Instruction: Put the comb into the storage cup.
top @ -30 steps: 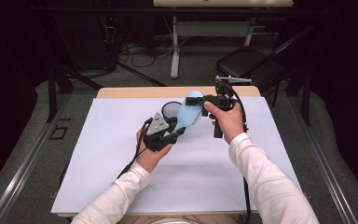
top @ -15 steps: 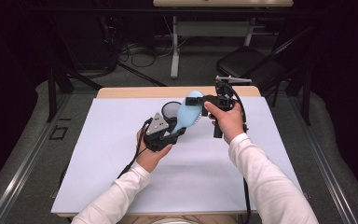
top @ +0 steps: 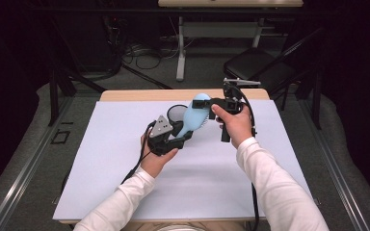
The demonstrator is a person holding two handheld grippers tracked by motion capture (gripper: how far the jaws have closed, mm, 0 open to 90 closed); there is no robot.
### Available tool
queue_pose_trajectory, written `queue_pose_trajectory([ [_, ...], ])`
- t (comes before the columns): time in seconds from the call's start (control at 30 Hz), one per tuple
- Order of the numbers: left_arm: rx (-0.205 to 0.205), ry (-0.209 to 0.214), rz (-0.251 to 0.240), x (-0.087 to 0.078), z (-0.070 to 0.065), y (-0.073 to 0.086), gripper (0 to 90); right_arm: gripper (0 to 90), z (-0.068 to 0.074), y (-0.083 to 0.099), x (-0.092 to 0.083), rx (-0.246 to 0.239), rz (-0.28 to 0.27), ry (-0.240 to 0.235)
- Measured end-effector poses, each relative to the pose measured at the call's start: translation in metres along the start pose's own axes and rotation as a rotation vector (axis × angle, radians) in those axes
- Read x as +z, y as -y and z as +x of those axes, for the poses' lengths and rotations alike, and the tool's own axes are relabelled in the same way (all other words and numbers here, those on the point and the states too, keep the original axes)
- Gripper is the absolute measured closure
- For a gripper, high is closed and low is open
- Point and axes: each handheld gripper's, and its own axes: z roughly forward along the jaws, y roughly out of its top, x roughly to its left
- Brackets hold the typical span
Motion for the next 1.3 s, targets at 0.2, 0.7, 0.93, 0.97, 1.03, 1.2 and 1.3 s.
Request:
queue_pose_trajectory([
  [0.2,-0.010,0.012,-0.014,0.000,0.001,0.000,46.4,50.0,-0.002,-0.001,-0.001,0.002,-0.006,0.006],
  [0.7,-0.030,0.039,-0.032,-0.004,0.005,-0.003,39.0,50.0,-0.007,-0.003,-0.004,0.010,-0.017,0.022],
  [0.93,-0.034,0.030,-0.049,-0.009,0.007,-0.006,36.6,50.0,-0.008,-0.004,-0.005,0.009,-0.021,0.030],
  [0.97,-0.031,0.027,-0.050,-0.010,0.007,-0.006,36.5,50.0,-0.008,-0.004,-0.005,0.010,-0.022,0.031],
  [1.03,-0.033,0.024,-0.057,-0.011,0.008,-0.007,36.6,50.0,-0.009,-0.004,-0.005,0.010,-0.024,0.034],
  [1.2,-0.039,0.018,-0.055,-0.013,0.009,-0.008,36.6,50.0,-0.009,-0.004,-0.005,0.012,-0.022,0.033],
  [1.3,-0.040,0.011,-0.054,-0.014,0.010,-0.009,36.6,50.0,-0.009,-0.004,-0.005,0.006,-0.021,0.035],
])
